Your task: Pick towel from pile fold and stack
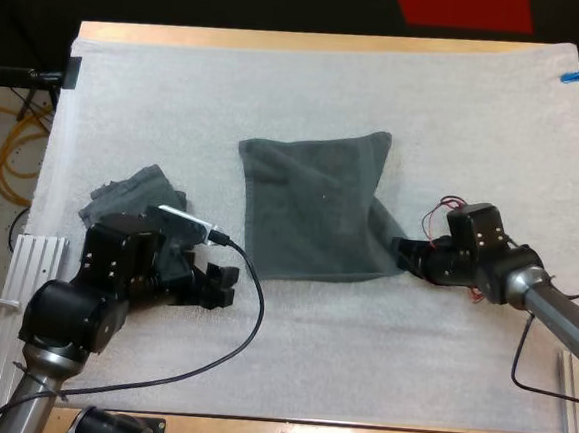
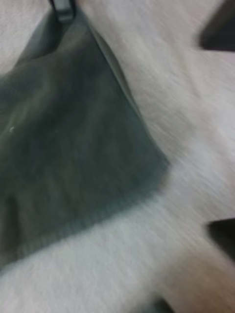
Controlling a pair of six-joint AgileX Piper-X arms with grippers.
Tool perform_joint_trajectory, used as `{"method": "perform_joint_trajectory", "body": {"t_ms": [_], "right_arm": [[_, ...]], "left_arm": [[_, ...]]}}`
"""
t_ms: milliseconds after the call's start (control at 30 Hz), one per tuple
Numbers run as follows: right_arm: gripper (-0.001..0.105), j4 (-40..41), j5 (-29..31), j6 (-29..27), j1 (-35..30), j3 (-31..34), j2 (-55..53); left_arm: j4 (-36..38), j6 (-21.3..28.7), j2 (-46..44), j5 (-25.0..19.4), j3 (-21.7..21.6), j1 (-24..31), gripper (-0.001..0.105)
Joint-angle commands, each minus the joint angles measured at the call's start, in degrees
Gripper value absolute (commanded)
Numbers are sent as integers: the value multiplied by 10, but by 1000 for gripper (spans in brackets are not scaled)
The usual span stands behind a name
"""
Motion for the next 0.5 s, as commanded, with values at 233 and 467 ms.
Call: {"method": "perform_joint_trajectory", "body": {"t_ms": [233,467], "right_arm": [[0,159,69,-28,2,-1,-108],[0,206,83,-18,46,4,-142]], "left_arm": [[-60,-40,9,95,80,-21,66],[-134,-63,81,94,102,-119,66]]}}
